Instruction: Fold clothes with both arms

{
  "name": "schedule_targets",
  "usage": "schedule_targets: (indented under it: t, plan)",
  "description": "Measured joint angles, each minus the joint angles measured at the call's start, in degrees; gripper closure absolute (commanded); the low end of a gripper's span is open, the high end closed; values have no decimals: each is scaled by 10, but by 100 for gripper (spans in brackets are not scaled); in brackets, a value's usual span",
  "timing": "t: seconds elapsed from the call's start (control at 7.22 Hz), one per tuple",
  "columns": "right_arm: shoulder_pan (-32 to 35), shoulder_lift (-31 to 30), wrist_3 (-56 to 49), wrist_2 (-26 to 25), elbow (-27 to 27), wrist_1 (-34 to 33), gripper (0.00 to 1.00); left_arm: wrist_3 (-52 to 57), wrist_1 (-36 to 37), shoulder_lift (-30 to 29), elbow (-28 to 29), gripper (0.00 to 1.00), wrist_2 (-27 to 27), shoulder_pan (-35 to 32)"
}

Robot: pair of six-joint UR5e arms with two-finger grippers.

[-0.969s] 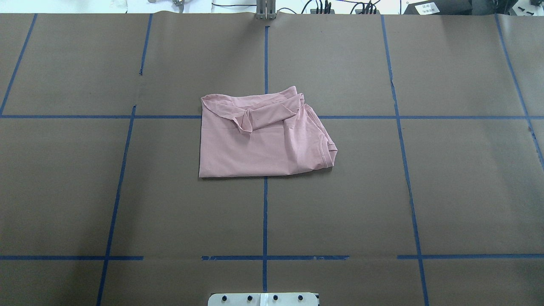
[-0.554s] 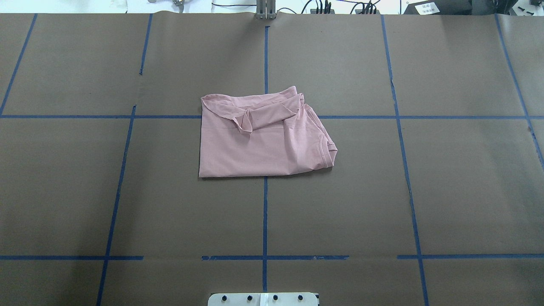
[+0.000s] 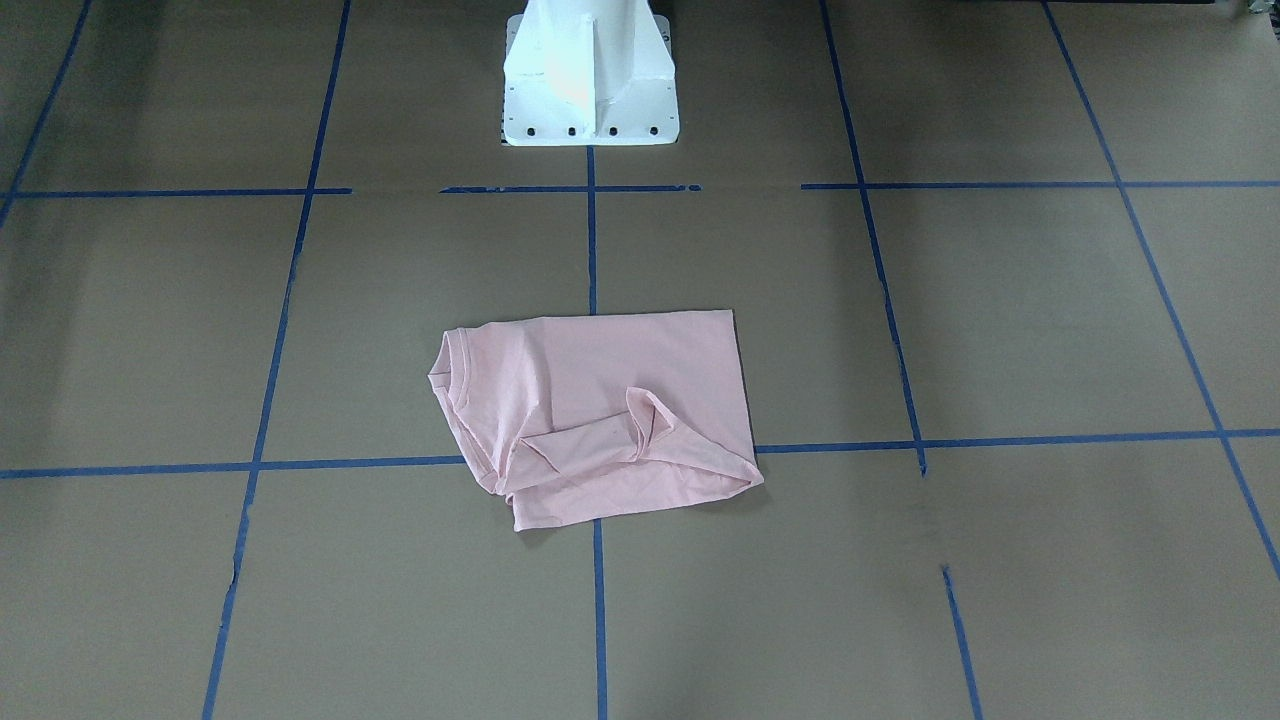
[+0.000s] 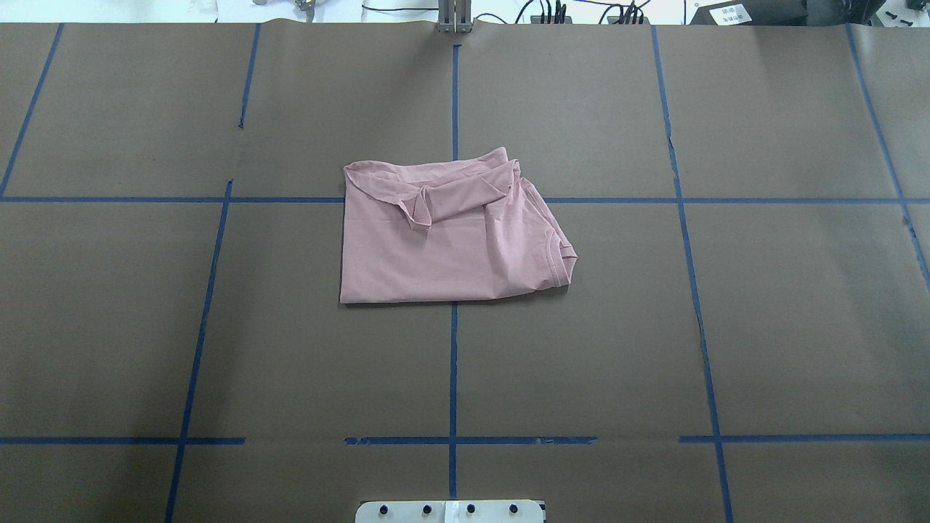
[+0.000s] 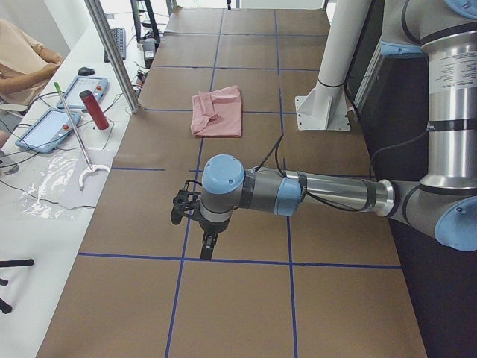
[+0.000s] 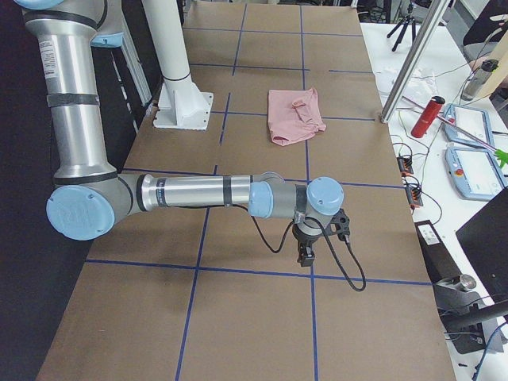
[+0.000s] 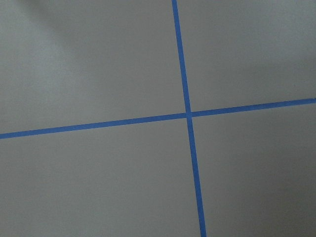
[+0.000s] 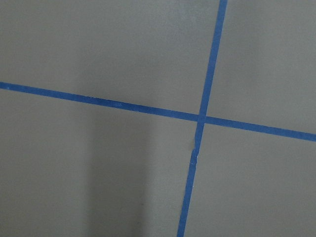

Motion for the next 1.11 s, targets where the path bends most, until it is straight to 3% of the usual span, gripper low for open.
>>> schedule_targets:
  t: [1.11]
  plan:
    - [0, -1, 0, 2, 37, 20, 0, -26, -9, 20, -23, 0, -46, 31]
